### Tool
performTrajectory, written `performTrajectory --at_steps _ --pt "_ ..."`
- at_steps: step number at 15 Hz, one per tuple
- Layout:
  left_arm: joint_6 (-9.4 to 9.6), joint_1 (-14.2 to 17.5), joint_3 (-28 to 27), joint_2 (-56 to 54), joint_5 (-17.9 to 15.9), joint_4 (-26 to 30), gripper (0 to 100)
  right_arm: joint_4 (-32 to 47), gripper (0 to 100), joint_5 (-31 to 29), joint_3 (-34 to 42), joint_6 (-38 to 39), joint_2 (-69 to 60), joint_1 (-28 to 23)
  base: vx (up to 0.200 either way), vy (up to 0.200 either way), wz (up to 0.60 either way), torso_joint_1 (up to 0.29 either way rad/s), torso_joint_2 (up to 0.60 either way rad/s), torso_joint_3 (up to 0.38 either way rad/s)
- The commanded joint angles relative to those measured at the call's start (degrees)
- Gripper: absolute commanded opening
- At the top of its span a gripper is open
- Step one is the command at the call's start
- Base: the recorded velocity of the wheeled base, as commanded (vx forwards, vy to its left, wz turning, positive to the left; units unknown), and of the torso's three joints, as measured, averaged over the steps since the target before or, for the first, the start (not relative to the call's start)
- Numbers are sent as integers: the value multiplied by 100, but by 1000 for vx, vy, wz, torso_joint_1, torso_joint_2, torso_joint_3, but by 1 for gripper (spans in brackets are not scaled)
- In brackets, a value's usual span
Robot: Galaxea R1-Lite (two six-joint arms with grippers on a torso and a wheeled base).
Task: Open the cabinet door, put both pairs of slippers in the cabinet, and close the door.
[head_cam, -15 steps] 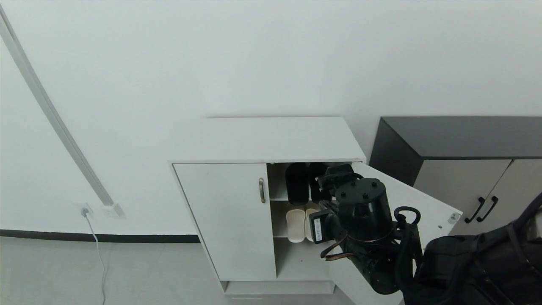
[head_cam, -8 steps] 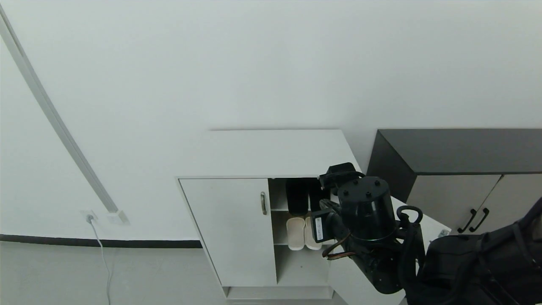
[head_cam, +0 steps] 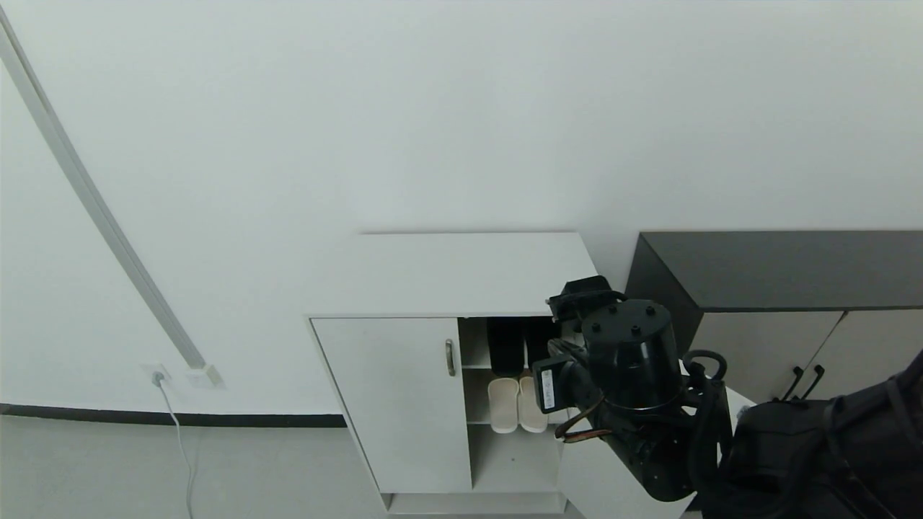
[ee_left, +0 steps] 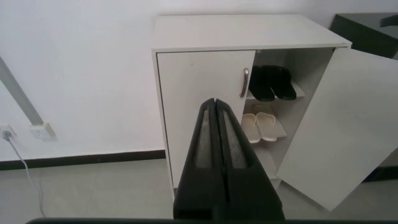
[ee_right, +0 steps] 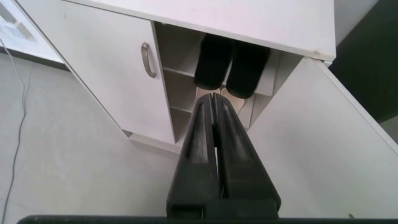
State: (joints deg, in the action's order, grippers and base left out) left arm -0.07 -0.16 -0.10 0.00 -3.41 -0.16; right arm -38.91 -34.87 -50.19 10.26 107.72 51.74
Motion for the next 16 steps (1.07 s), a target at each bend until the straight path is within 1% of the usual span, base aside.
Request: performTrajectory --at_steps 1,3,7,10,16 --pt "-19 7 1 0 -10 -2 0 -2 0 -3 44 -7 -93 -58 0 0 0 0 0 0" --pt "86 7 10 0 -1 7 0 -2 0 6 44 -7 -163 -76 0 0 0 0 0 0" --pt "16 -2 10 0 25 7 0 -2 0 6 62 -60 -163 -76 0 0 0 0 0 0" --pt "-28 7 1 0 25 -2 0 -143 0 6 132 -112 -172 -76 0 0 0 0 0 0" --pt "-45 -2 1 0 25 -2 0 -196 0 6 150 -156 -181 -85 0 0 -600 4 4 2"
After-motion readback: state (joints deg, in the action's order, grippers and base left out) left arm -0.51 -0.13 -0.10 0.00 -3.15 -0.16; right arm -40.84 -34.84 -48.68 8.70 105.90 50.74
